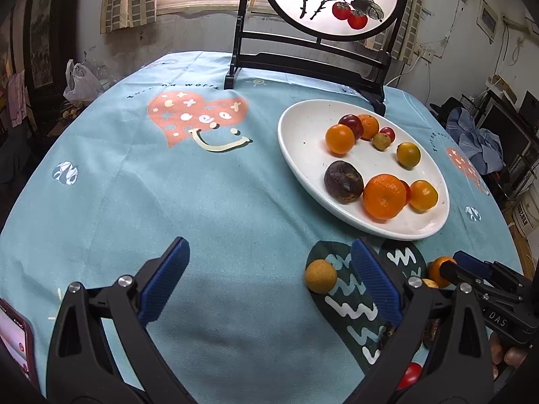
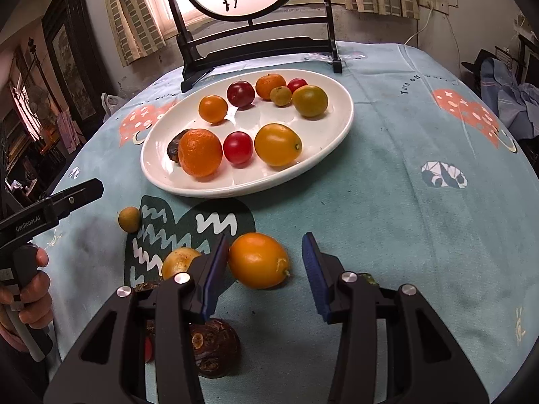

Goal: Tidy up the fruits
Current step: 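Grasp a small yellow fruit with the left tool while the right grasps a yellow tomato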

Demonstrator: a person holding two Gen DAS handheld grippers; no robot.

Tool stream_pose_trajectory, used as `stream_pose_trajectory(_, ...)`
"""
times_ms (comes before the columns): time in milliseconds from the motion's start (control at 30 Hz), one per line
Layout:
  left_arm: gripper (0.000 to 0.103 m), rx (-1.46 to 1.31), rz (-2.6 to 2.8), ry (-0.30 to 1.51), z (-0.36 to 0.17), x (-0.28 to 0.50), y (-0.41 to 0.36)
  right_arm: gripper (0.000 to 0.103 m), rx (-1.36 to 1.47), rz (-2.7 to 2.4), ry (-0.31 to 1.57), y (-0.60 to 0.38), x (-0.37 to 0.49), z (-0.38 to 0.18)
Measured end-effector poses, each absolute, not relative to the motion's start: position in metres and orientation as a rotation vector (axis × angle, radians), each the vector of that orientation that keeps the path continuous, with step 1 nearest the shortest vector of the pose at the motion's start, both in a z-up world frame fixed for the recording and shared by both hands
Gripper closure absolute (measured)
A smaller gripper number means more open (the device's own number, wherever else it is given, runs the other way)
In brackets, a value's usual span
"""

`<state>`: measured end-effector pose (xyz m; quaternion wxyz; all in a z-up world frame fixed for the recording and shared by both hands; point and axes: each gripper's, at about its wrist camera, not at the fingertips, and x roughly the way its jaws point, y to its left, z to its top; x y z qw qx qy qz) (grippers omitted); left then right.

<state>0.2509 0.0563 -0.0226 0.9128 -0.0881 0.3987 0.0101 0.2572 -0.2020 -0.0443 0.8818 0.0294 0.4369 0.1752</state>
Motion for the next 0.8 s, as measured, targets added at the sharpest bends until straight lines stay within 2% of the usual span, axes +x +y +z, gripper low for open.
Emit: stream_pose_trajectory(800,0.005,-0.172,0.017,0.828,-0.023,0.250,0.053,0.058,-0.011,0.387,0.940,-0.189,0.258,-0.054)
